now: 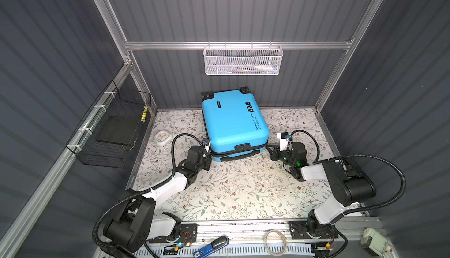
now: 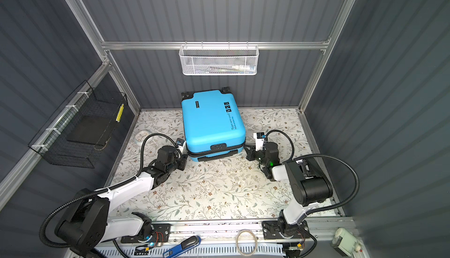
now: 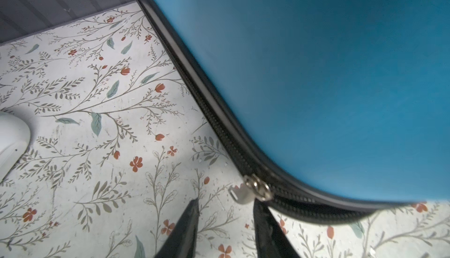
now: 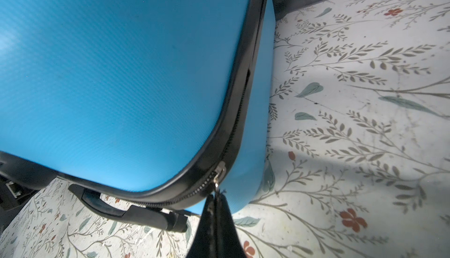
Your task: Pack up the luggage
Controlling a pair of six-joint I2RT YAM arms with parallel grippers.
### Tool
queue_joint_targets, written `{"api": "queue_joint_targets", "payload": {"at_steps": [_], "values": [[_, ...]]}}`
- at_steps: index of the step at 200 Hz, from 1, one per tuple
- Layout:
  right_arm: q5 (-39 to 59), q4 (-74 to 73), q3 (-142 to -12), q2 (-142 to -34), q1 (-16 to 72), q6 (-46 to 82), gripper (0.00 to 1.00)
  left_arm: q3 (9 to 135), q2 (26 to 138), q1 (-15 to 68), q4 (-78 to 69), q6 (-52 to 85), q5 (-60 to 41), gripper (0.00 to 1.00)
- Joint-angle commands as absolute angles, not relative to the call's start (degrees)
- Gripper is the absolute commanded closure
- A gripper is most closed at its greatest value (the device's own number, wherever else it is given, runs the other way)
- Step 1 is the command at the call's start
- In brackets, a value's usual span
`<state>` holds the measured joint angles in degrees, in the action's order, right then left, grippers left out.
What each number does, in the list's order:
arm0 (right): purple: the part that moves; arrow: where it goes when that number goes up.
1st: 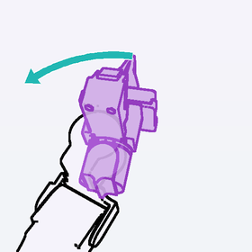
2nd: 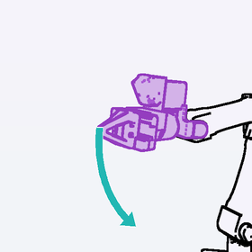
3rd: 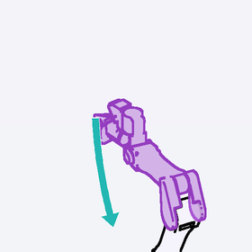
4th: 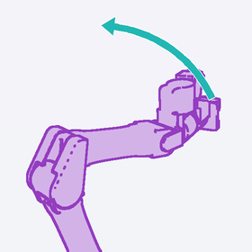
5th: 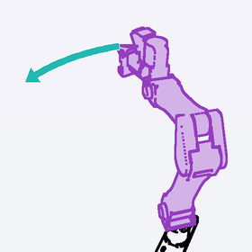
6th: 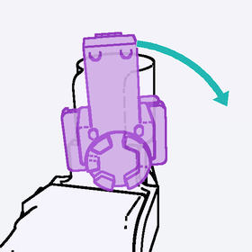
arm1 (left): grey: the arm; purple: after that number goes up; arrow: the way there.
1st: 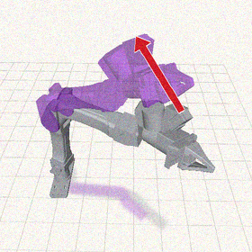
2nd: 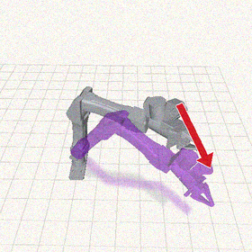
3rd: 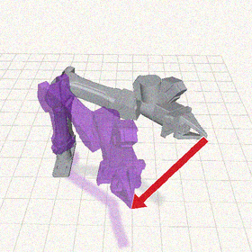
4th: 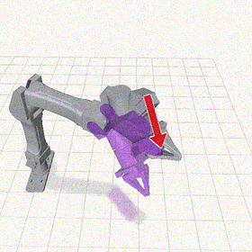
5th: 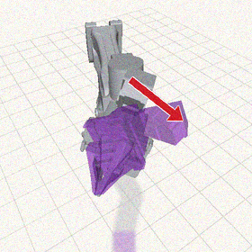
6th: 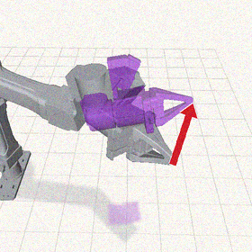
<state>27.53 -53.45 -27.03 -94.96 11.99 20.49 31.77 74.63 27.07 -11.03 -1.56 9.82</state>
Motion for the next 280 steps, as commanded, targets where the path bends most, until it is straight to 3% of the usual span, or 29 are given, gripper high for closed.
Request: {"api": "queue_joint_targets", "payload": {"at_steps": [1,139,211,280], "values": [[29.1,-52.7,-27.9,-94.7,12.7,19.3,1.00,33.4,76.3,27.4,-16.5,-3.9,10.8,0.61],[29.1,-52.4,-27.9,-95.2,12.7,19.8,1.00,29.0,74.3,25.8,-25.9,-10.2,2.7,0.75],[29.2,-52.4,-27.9,-95.6,12.7,20.0,1.00,31.0,77.1,24.3,-26.9,-12.5,-1.4,0.76],[29.4,-52.1,-28.2,-96.3,12.9,20.0,1.00,32.0,79.6,23.3,-29.9,-13.5,-3.8,0.89]]}}
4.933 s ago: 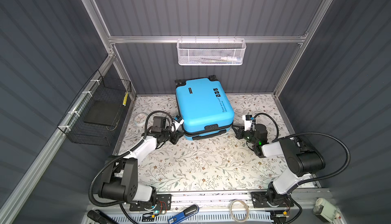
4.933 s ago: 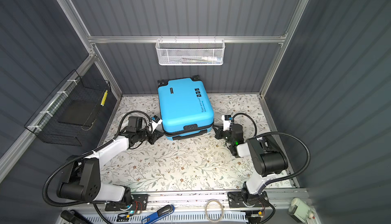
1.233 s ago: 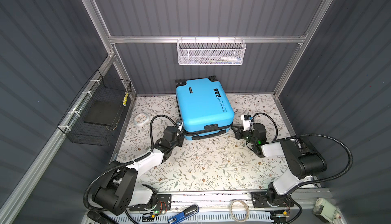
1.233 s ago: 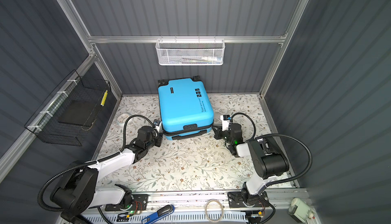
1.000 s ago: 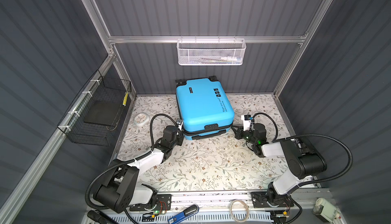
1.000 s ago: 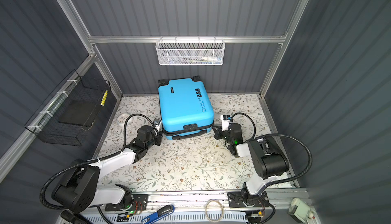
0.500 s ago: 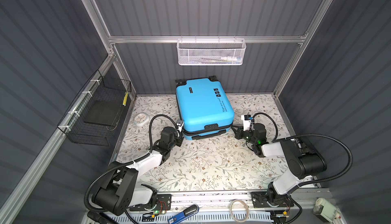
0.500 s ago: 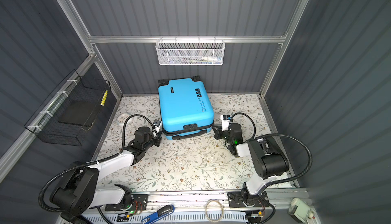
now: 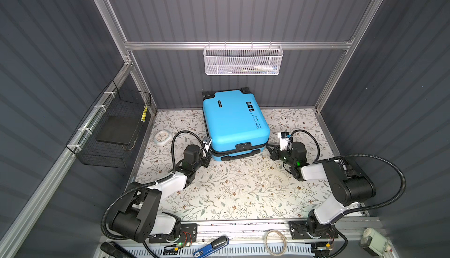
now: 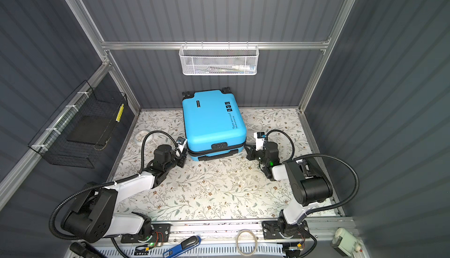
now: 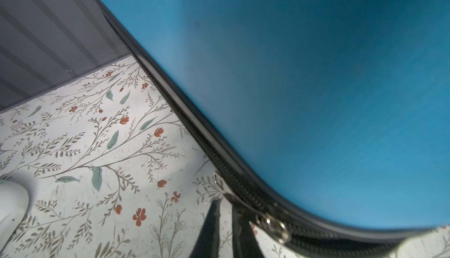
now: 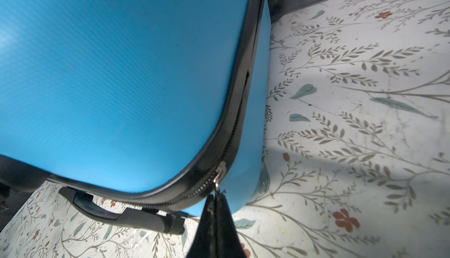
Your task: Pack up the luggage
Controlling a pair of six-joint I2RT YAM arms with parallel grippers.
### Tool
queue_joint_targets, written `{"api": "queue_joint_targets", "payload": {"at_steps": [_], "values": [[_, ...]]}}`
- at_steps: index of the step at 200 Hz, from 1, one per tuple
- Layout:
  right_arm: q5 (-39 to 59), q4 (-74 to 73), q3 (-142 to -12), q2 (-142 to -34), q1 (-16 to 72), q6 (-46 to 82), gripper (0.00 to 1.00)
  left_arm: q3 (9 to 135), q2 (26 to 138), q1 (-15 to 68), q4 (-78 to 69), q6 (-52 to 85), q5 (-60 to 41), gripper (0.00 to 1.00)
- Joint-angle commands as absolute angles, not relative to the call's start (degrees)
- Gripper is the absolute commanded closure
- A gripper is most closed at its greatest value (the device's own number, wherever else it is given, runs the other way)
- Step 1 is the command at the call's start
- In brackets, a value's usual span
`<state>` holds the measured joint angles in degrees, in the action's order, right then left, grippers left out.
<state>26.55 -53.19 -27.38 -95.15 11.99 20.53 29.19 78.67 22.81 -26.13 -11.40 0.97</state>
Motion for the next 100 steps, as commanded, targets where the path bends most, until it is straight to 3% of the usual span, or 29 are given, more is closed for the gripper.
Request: {"api": "queue_joint_targets", "payload": {"at_steps": [1,34,100], "values": [[29.4,-52.1,-28.2,-96.3,12.9,20.0,1.00,32.0,79.6,23.3,-29.9,-13.5,-3.9,0.90],[29.1,-51.3,-28.4,-96.1,13.1,19.9,1.00,32.2,79.0,23.0,-29.0,-13.8,-4.7,1.00],[29.1,-49.3,-28.5,-95.0,13.4,20.7,1.00,30.2,71.4,23.0,-20.2,-10.2,-7.2,1.00]]}}
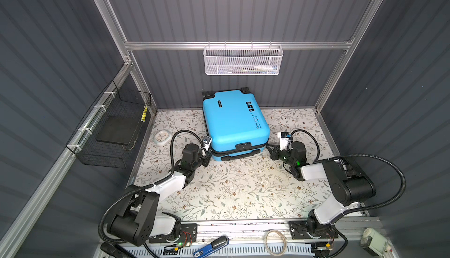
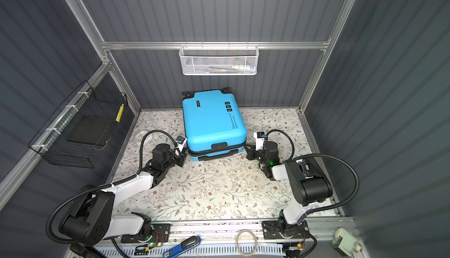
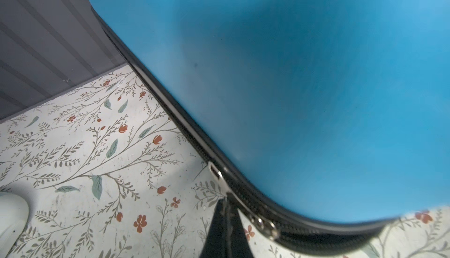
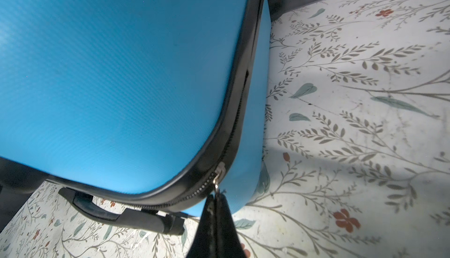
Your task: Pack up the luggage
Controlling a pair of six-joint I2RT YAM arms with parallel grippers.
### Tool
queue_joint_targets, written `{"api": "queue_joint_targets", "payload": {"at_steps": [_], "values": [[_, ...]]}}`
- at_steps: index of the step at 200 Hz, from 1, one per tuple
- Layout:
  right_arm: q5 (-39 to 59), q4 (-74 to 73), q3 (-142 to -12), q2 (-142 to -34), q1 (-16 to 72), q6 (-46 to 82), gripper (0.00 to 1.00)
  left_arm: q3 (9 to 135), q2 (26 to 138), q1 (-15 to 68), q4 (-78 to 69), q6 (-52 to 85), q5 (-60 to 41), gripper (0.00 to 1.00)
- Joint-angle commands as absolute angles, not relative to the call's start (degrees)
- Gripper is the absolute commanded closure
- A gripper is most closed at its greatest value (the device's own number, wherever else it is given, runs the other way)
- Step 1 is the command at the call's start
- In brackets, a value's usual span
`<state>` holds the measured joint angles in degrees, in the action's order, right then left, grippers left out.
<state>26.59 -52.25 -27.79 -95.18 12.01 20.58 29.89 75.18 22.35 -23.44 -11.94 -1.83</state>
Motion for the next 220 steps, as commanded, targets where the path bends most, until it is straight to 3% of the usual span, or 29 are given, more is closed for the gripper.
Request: {"api": "queue_joint_targets", "payload": {"at_steps": [1,85,144,198,220], "values": [[29.1,-49.3,-28.6,-95.0,13.4,20.7,1.00,30.2,71.3,23.0,-20.1,-10.1,-7.1,1.00],[27.9,-43.7,-29.3,-92.2,14.4,20.0,1.00,27.8,65.6,23.5,-14.2,-2.7,-3.4,1.00],[27.8,-42.6,-29.7,-91.8,14.5,19.3,1.00,25.3,63.8,23.6,-22.1,7.1,-6.2,0.70],[27.7,-42.2,-29.8,-91.6,14.6,19.2,1.00,29.2,68.2,23.6,-17.2,11.7,-6.6,0.61],[27.6,-42.2,-29.7,-91.4,14.6,19.2,1.00,33.2,70.9,23.7,-10.6,13.7,-1.8,0.61]]}}
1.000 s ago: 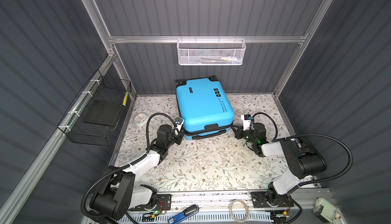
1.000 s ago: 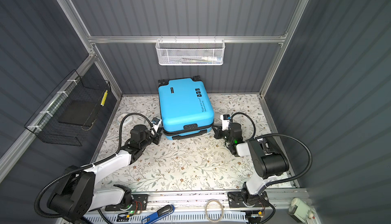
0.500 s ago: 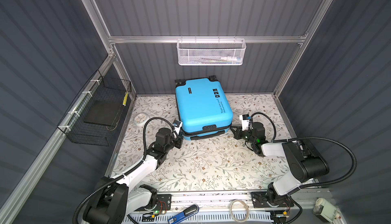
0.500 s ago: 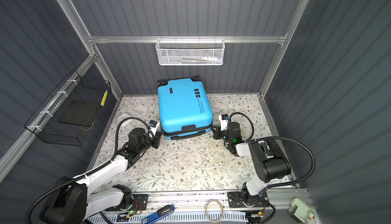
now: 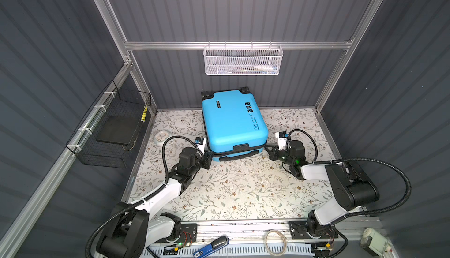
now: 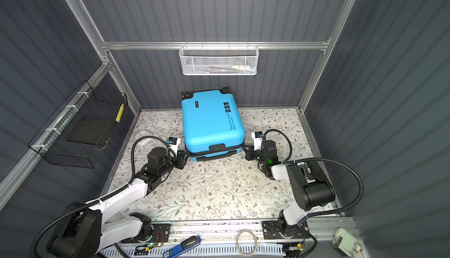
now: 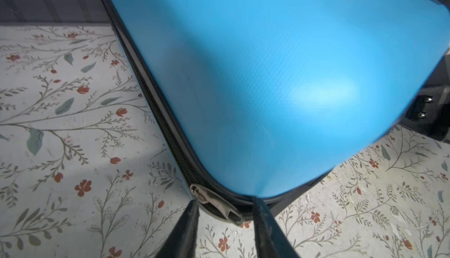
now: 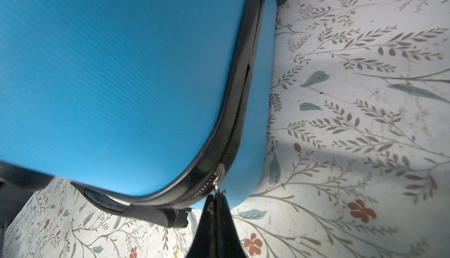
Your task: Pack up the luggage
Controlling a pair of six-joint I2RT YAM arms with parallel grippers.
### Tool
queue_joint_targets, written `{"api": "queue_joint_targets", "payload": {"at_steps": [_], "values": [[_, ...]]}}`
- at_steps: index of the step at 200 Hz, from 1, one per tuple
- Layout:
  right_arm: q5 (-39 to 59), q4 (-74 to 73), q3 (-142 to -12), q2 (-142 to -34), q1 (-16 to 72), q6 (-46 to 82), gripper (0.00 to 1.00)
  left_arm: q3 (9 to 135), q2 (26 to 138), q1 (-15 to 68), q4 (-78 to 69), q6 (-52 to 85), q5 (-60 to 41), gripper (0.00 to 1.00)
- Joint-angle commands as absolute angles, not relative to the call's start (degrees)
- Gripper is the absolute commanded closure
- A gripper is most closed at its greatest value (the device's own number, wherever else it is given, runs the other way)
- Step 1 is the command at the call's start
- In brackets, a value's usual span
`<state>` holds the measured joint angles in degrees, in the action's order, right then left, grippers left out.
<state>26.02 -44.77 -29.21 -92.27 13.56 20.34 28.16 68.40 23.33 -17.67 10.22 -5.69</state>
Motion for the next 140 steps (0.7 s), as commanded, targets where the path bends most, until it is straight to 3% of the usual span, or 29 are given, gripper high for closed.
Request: {"api": "queue_joint_targets", "payload": {"at_steps": [1,39,77,109,140], "values": [[27.6,-42.2,-29.7,-91.4,14.6,19.2,1.00,33.4,71.0,23.7,-10.3,13.7,-1.6,0.61],[27.2,-41.9,-29.8,-91.1,14.5,18.8,1.00,35.5,68.4,23.7,-0.2,21.2,9.1,0.65],[26.9,-41.6,-29.7,-90.8,14.5,18.5,1.00,34.1,63.2,23.7,8.9,25.1,20.0,0.81],[27.0,-41.5,-29.8,-90.9,14.5,18.5,1.00,34.3,59.7,23.7,4.9,21.1,13.0,0.66],[26.8,-41.4,-29.9,-90.7,14.5,18.4,1.00,36.7,61.3,25.3,4.3,17.0,4.2,0.60]]}}
